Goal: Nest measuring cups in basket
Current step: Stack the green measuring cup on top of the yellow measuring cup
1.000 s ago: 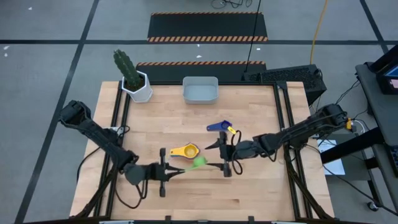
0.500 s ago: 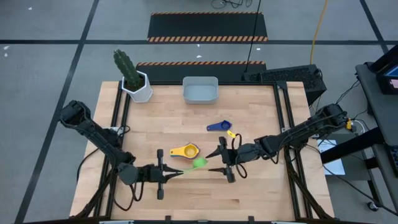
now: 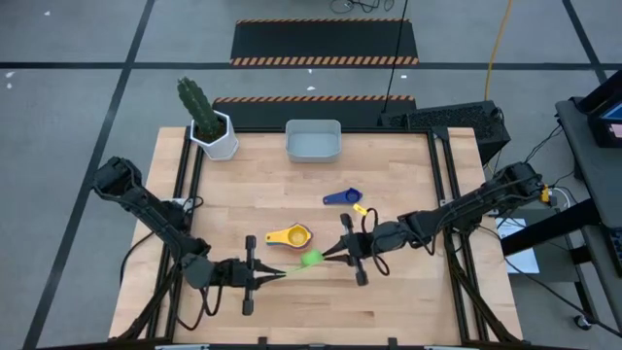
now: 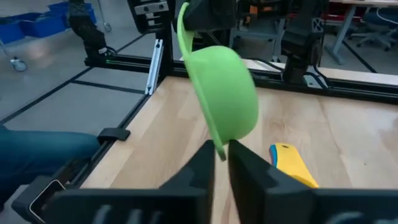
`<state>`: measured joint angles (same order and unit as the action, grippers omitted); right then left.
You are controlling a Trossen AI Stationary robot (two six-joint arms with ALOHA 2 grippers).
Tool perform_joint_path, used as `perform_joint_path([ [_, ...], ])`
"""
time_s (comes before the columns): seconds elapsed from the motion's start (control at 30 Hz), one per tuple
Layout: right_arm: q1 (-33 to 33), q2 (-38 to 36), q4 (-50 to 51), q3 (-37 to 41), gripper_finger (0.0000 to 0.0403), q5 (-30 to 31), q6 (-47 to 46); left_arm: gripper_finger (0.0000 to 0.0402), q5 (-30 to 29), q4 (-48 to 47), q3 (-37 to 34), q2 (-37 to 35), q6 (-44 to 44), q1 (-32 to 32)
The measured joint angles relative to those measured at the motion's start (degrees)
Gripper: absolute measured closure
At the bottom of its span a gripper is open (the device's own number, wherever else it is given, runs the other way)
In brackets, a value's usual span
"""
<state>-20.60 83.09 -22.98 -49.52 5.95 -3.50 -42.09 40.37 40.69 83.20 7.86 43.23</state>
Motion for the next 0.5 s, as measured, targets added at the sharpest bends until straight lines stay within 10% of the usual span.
perform_joint_path([
  [0.5, 0.0, -0.2, 0.3, 0.0, 0.0401, -0.2, -0.8, 0.0241, -7.5, -7.1, 0.0, -0.7, -4.8, 1.4],
])
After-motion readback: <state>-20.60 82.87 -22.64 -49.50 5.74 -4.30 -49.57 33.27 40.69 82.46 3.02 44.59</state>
